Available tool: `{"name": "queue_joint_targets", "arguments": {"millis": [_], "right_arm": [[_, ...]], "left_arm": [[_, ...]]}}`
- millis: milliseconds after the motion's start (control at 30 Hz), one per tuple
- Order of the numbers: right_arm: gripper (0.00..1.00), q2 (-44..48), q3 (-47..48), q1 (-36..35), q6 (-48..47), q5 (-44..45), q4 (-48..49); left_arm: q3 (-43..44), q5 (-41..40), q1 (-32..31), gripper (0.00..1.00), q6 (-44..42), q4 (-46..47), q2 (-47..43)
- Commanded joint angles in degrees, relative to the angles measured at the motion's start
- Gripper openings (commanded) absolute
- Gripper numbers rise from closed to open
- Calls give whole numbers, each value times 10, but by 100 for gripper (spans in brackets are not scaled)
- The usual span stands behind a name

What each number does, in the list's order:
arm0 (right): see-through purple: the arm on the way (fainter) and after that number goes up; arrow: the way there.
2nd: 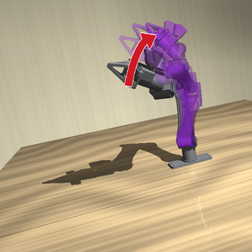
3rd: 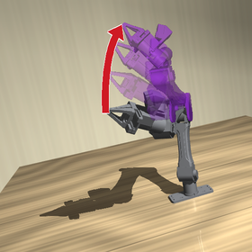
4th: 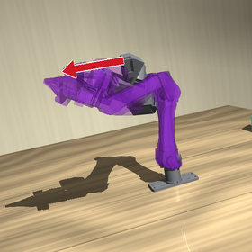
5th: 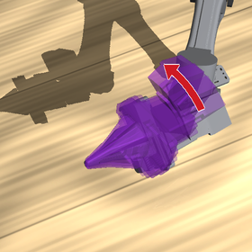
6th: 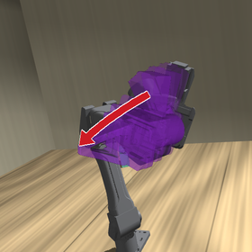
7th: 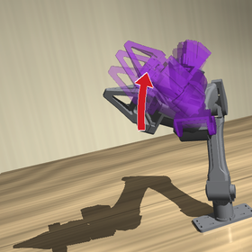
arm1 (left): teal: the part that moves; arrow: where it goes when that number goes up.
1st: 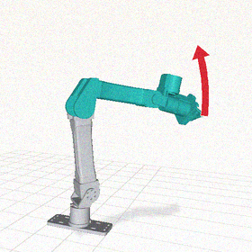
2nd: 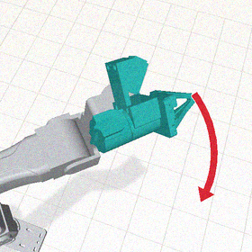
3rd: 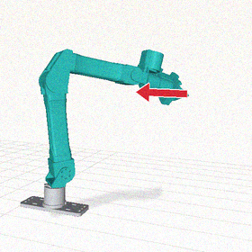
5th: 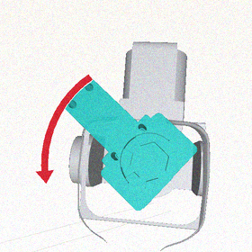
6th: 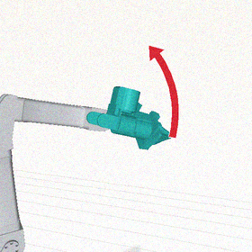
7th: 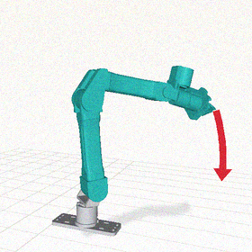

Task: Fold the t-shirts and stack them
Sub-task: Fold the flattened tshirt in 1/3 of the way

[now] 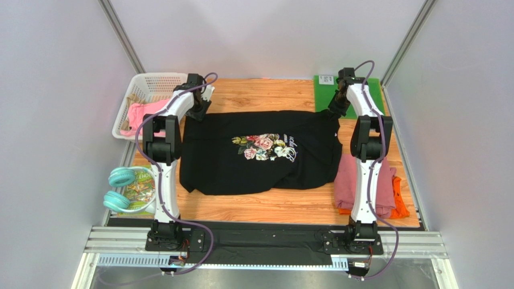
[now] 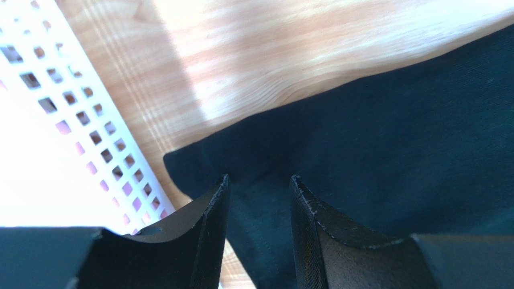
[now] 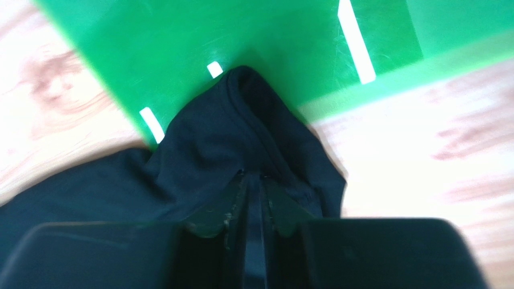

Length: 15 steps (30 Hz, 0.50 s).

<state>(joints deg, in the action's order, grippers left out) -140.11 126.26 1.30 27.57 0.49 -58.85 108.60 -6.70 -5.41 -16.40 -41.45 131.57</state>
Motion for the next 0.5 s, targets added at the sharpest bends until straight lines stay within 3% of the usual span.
{"name": "queue_joint_targets", "arguments": {"millis": [0,100,133,267,400,467], "right_arm": [[21,138,1,5,-5,-33,-9],[34,234,-42,5,-2,-27,-14],[44,260,-55,5,-3,-22,-20],[44,400,-178,5,2,-44,-34],[39,565,-403,-5,4,-84,-32],[38,601,-456,-10,3,-88,-46]], "left_arm": [[10,14,6,47,28,-24,-57],[-7,31,6,47,32,-28,-111],[-15,34,6,48,34,-29,-139],[-39,58,6,48,44,-28,-198],[-48,77,3,48,51,-28,-232],[-48,85,0,48,51,-31,-236]]}}
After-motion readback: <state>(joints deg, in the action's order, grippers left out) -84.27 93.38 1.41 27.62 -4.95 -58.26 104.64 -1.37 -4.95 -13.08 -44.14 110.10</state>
